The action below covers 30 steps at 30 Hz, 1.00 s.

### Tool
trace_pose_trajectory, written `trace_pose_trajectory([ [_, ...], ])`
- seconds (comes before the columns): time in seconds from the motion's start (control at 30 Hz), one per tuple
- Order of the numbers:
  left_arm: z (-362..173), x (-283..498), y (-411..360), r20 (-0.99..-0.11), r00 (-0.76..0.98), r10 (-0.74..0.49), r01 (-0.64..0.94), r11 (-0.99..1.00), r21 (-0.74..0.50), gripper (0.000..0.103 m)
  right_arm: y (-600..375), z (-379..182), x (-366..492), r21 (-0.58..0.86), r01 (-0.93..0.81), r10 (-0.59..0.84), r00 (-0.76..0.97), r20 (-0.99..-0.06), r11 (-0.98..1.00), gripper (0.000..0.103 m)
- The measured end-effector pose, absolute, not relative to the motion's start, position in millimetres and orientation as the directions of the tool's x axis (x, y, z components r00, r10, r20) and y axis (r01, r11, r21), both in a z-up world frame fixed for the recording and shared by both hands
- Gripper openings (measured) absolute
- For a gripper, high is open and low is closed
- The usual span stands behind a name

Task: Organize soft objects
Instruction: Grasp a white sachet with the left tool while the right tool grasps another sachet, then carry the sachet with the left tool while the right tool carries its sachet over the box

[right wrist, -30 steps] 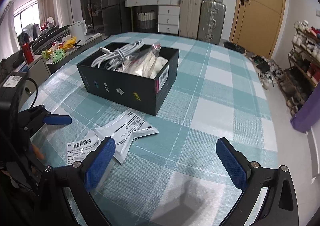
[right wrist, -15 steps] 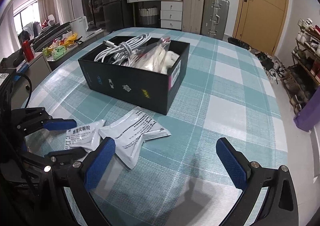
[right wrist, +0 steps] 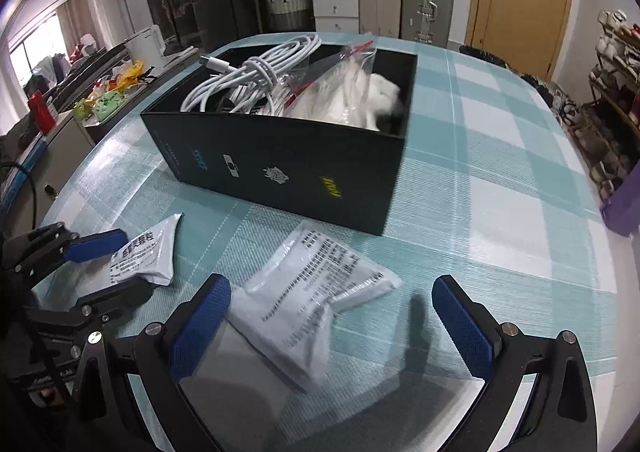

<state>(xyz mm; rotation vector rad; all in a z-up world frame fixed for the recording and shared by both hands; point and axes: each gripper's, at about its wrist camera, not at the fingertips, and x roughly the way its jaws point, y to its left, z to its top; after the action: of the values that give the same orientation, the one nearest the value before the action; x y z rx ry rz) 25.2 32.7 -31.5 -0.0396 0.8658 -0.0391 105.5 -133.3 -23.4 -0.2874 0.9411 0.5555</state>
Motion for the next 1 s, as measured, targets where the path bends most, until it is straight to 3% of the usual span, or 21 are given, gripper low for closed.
trace_pose_trajectory([
  [0.13,-32.9,25.4,33.9,-0.761,0.647,-0.045,0.013,0.999,-0.048,0.050,-124.1,-32.4,111.9,-0.032,-0.539,0.272,0.474,-0.837,0.842,0.102],
  [0.6,-32.2,31.6,31.5,-0.766,0.642,-0.036,0.022,0.999,-0.028,0.051,-148.6,-32.6,113.4,-0.028,-0.562,0.287,0.465,-0.838,0.827,0.100],
  [0.77,-31.4,34.0,32.1,-0.762,0.646,-0.041,0.023,0.999,-0.034,0.051,-146.0,-26.7,106.1,-0.025,-0.592,0.323,0.474,-0.819,0.806,0.072],
  [0.83,-31.0,33.6,32.8,-0.760,0.649,-0.046,0.024,0.999,-0.040,0.049,-145.1,-25.1,103.9,-0.025,-0.597,0.331,0.478,-0.813,0.802,0.055],
  [1.0,-29.7,30.6,31.7,-0.749,0.660,-0.057,0.040,0.998,-0.040,0.045,-149.0,-21.8,97.7,-0.008,-0.613,0.358,0.471,-0.806,0.790,0.044],
])
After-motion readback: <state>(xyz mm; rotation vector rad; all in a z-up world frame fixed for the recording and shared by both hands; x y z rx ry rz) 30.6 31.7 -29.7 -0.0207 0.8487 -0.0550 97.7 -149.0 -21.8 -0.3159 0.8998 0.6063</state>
